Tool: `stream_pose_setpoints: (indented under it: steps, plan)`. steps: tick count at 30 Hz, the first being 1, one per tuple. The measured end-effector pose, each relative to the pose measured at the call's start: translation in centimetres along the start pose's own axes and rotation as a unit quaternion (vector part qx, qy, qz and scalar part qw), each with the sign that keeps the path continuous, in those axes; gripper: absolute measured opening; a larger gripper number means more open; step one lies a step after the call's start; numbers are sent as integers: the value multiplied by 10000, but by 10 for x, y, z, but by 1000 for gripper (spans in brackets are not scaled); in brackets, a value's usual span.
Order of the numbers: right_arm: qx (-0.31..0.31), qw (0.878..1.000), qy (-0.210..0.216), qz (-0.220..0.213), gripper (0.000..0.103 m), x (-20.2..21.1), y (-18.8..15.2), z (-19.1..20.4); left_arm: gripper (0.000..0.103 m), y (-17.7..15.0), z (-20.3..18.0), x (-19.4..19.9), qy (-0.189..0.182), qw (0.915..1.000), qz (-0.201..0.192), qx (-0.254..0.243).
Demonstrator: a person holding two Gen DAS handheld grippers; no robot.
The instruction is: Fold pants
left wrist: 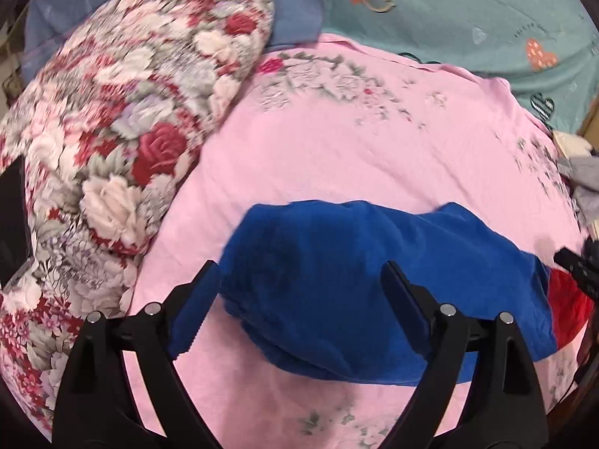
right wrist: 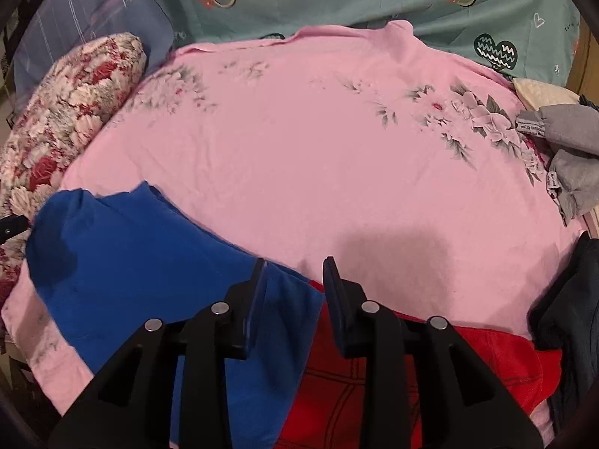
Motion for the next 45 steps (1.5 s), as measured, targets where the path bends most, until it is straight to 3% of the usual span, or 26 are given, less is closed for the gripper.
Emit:
stream_pose_setpoints:
  steps: [3, 6, 10, 14, 16, 17, 21, 24, 26, 27, 28, 29, 32, 36, 39, 41, 45]
  plan:
    - [151, 9989, 444, -72, 40, 12, 0, 21, 89, -5, 25, -5, -18, 9985, 167, 515]
    - [262, 9984, 497, -100, 40, 10, 4, 39, 85, -19, 49, -14, -297, 9916, 479, 1160]
    - [-5, 9967, 814, -54, 40, 6, 6, 48, 61, -27, 65, -28, -550, 9815, 724, 1684]
    - [-71, 9963, 861, 17, 40, 4, -1, 53, 52, -16, 56, -37, -606, 9835, 737, 1537]
    - [-113, 9958, 906, 64, 40, 3, -5, 52, 34, -11, 50, -44, -408, 9866, 760, 1383]
    - [-138, 9958, 894, 99, 40, 2, -7, 51, 30, -11, 51, -45, -336, 9869, 754, 1390]
    - [-224, 9955, 915, 106, 40, 2, -11, 44, 19, -19, 49, -14, -185, 9896, 495, 1338]
    - [-198, 9950, 956, 204, 40, 2, -17, 41, 22, -33, 54, -10, 37, 9910, 595, 1195]
    - [-199, 9939, 969, 497, 40, -8, -25, 40, 38, -40, 64, -29, 161, 9888, 784, 1256]
    - [-200, 9938, 914, 600, 40, -14, -27, 39, 52, -42, 69, -35, 203, 9878, 765, 1340]
    - [-202, 9947, 682, 735, 40, -26, -30, 36, 59, -41, 72, -33, 289, 9870, 654, 1440]
    - [-210, 9952, 486, 826, 40, -37, -33, 32, 59, -39, 72, -28, 314, 9871, 601, 1452]
    - [-489, 9934, 695, 774, 40, -33, -32, 22, 66, -30, 64, -7, 445, 9905, 428, 1225]
    - [-655, 9960, 449, 411, 41, -10, -35, -3, 74, -6, 43, 24, 399, 9950, -184, 895]
    - [-960, 9915, 790, 377, 42, 0, -38, -11, 80, 14, 13, 21, 55, 9980, -390, 492]
    - [-1040, 9890, 911, 530, 42, 0, -45, -16, 83, 29, -9, -4, -83, 9993, -342, 86]
    - [-1424, 9873, 313, 627, 46, -10, -56, -66, 83, 22, 7, -57, 943, 9954, 147, -25]
Point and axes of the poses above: each gripper's, at about its wrist camera, not at the fingertips, and x roughly against the way its jaws point, z to its left, y to its top, the point moved 5 cm from there along -x, roughly the way its jaws point, and after that the axes turned 14 degrees about -y, right-handed, at the moved point
